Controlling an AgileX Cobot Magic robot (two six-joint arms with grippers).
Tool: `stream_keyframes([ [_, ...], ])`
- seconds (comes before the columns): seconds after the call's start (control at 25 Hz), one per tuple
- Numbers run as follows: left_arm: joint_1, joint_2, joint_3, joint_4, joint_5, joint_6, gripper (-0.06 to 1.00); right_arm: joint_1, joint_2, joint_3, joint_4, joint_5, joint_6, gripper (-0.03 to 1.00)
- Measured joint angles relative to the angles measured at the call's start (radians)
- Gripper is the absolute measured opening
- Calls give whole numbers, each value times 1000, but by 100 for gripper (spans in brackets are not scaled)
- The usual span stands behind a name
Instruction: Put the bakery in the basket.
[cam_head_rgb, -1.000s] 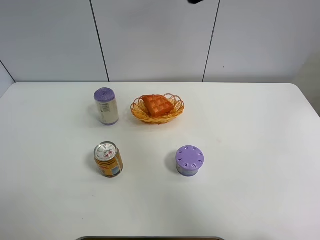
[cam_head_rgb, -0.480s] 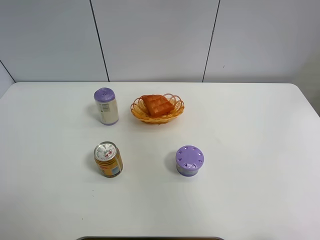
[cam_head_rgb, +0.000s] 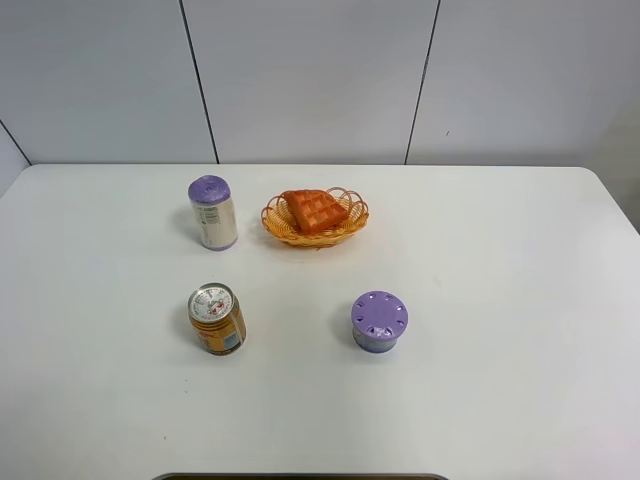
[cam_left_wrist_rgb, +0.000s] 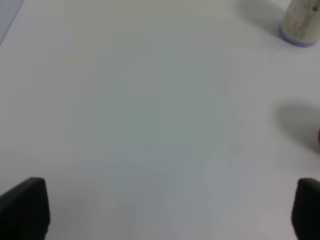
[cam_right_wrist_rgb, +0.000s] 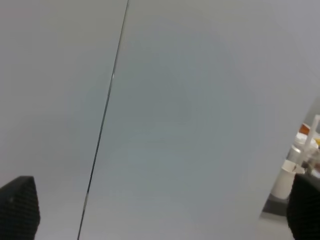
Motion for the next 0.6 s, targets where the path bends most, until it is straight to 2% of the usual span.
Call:
stream_keyframes([
  [0.28, 0, 0, 0, 0, 0, 0, 99, -1, -125, 20, -55, 184, 84, 99],
  [0.44, 0, 0, 0, 0, 0, 0, 99, -9, -226, 126, -91, 226, 120, 99],
  [0.6, 0, 0, 0, 0, 0, 0, 99, -60, -333, 277, -105, 262, 130, 99],
])
